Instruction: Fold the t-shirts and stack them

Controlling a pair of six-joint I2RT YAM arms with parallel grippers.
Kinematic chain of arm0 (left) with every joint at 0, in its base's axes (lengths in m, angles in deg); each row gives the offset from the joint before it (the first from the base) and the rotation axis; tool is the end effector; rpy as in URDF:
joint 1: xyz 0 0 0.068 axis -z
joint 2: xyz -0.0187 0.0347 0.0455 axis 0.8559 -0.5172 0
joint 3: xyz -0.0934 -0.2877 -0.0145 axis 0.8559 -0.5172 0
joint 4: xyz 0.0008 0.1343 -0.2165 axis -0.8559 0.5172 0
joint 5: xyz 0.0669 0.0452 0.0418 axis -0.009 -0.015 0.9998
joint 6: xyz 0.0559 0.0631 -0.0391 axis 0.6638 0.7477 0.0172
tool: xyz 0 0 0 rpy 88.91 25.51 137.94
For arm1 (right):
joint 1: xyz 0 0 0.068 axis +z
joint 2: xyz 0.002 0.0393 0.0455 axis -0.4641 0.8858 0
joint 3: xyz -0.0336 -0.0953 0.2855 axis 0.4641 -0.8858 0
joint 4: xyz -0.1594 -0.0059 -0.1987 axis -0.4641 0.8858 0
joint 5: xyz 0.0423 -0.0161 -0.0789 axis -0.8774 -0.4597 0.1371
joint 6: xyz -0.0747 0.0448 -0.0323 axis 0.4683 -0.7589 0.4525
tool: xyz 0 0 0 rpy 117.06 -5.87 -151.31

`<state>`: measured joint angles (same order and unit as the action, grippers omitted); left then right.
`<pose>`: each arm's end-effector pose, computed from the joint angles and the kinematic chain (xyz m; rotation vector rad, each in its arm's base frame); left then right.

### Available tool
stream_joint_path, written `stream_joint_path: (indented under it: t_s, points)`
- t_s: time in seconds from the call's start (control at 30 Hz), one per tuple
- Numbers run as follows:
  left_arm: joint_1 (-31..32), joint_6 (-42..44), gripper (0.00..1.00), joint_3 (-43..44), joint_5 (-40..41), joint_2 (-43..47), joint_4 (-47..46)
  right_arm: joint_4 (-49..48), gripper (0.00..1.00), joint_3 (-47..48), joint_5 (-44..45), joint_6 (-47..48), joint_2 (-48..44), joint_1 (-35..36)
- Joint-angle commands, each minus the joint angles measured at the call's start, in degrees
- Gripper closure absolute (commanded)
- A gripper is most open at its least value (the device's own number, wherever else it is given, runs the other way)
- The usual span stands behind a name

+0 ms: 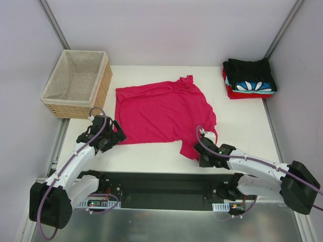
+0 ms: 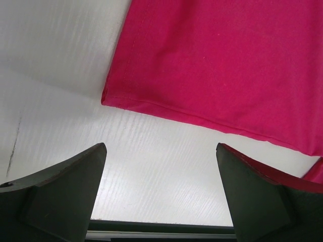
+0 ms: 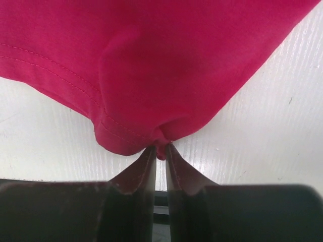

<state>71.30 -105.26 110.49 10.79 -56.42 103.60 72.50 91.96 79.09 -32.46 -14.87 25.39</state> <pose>0.1880 -0.0410 0.1991 -0.6087 2.3847 -0.4122 0.1245 0.1263 0.1521 -0.4307 2.5750 0.1284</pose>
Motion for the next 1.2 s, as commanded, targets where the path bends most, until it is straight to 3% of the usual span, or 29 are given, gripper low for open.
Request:
stream_joint_path:
  t_s: [0.0,0.03,0.07,0.3,0.47,0.6,0.67,0.73,1.0,1.17]
  points:
    - [0.6,0.9,0.1,0.8,1.3,-0.6,1.2,-3.8,0.94,1.6,-1.0,0.4,2.2,0.3]
    - [0.6,1.0,0.11,0.9,1.4,-0.8,1.2,-3.8,0.99,1.6,-1.2,0.5,2.9,0.3]
    - [0.6,1.0,0.13,0.9,1.5,-0.8,1.3,-4.3,0.99,1.7,-1.4,0.7,3.1,0.3]
    - [0.6,1.1,0.53,1.4,1.9,-3.7,0.9,-4.0,0.99,1.3,-1.3,0.9,1.5,0.5]
    - [0.6,1.5,0.49,1.6,4.6,-5.4,0.9,-3.9,0.99,0.9,-1.2,1.0,0.7,0.4]
    - [0.6,1.2,0.28,1.2,6.6,-6.9,1.0,-4.0,0.99,0.9,-1.3,1.5,0.5,0.5]
    - [0.6,0.9,0.24,1.0,7.5,-7.5,1.0,-4.0,0.99,0.8,-1.2,1.5,0.2,0.5]
    - [0.6,0.7,0.24,1.0,8.1,-8.3,0.9,-4.1,0.99,0.5,-1.2,1.5,0.2,0.4]
    - [-1.4,0.1,0.41,2.1,10.3,-12.3,-0.3,-4.7,0.99,-0.7,-1.6,1.4,-1.3,0.4]
    - [-2.0,-0.8,0.44,2.5,11.6,-14.6,-2.1,-4.5,0.99,-1.5,-1.7,1.4,-2.9,0.5]
